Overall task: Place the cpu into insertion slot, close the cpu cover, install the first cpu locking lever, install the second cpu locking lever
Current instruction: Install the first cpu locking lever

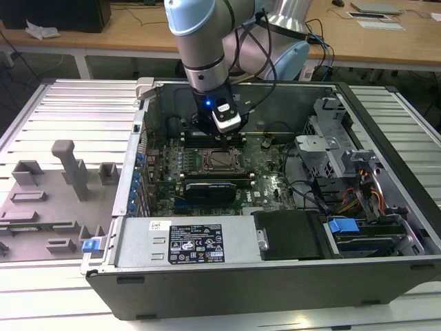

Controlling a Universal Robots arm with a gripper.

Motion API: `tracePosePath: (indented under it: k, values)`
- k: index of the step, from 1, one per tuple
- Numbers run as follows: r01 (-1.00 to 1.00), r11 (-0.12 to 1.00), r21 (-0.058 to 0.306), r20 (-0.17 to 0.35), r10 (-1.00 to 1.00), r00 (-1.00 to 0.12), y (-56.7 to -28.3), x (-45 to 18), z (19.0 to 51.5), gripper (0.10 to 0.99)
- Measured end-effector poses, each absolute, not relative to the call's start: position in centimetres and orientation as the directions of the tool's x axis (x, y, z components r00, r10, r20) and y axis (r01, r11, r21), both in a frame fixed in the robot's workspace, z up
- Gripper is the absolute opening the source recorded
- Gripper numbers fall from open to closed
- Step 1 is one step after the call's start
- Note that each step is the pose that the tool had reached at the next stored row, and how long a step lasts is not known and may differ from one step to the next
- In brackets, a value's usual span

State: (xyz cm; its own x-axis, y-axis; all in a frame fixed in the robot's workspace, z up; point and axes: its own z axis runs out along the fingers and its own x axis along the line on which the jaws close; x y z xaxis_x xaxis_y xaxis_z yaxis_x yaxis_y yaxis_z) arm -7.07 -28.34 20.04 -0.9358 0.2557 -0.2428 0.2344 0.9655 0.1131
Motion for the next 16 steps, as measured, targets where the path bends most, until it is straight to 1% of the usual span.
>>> tracePosePath:
  k: [16]
  values:
    - [0.271, 0.956, 0.111, -0.243, 0.29, -0.926, -28.26, -7.03, 19.87, 0.106]
